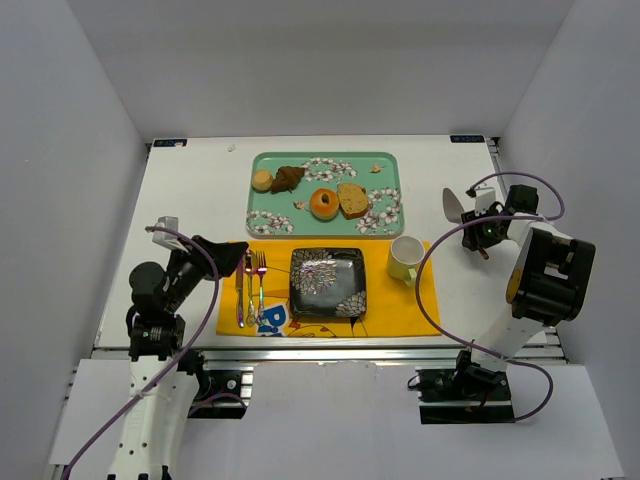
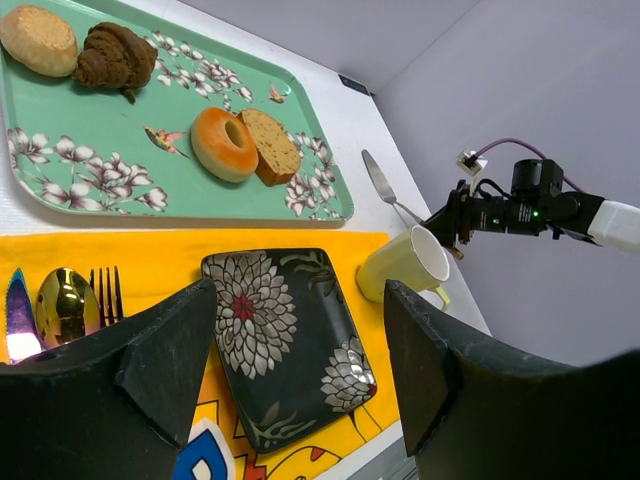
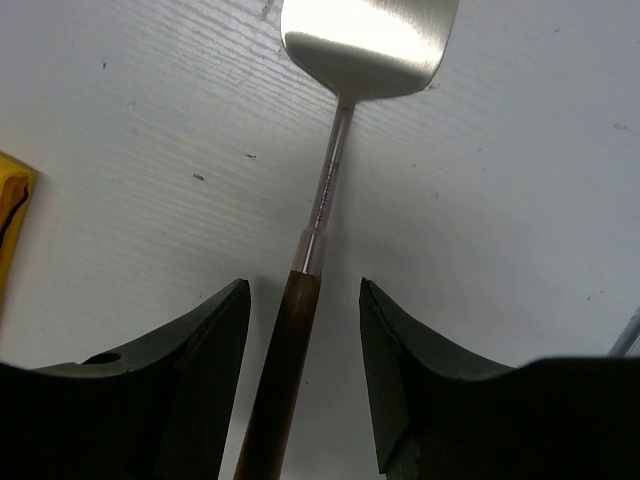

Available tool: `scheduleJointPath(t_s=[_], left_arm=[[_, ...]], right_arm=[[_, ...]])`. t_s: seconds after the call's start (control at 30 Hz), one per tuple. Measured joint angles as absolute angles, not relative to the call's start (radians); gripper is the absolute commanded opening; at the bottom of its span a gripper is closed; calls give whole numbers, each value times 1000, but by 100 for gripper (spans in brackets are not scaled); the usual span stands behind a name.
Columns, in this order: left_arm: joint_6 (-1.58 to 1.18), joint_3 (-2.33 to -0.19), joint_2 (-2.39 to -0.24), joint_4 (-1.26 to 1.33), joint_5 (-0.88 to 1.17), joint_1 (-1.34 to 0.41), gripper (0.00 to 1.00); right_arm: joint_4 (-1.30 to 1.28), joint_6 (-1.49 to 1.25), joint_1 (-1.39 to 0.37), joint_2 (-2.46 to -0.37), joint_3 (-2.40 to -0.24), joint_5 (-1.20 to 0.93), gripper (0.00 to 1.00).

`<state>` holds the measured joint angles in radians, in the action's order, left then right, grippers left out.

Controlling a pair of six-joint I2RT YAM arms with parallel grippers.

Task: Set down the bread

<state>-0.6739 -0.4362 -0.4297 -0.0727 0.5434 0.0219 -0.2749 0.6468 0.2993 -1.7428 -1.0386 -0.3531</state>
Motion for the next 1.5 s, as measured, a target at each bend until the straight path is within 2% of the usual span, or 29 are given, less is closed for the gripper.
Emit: scheduleJointPath(t_s=[0.83, 1.5], left_arm=[[-675, -431, -473, -30, 548, 22, 77], [-682, -431, -472, -29, 551, 22, 77]], right_arm=[[-150, 565, 299, -1747, -962, -324, 44], [-104, 526, 299, -1683, -908, -307, 44]])
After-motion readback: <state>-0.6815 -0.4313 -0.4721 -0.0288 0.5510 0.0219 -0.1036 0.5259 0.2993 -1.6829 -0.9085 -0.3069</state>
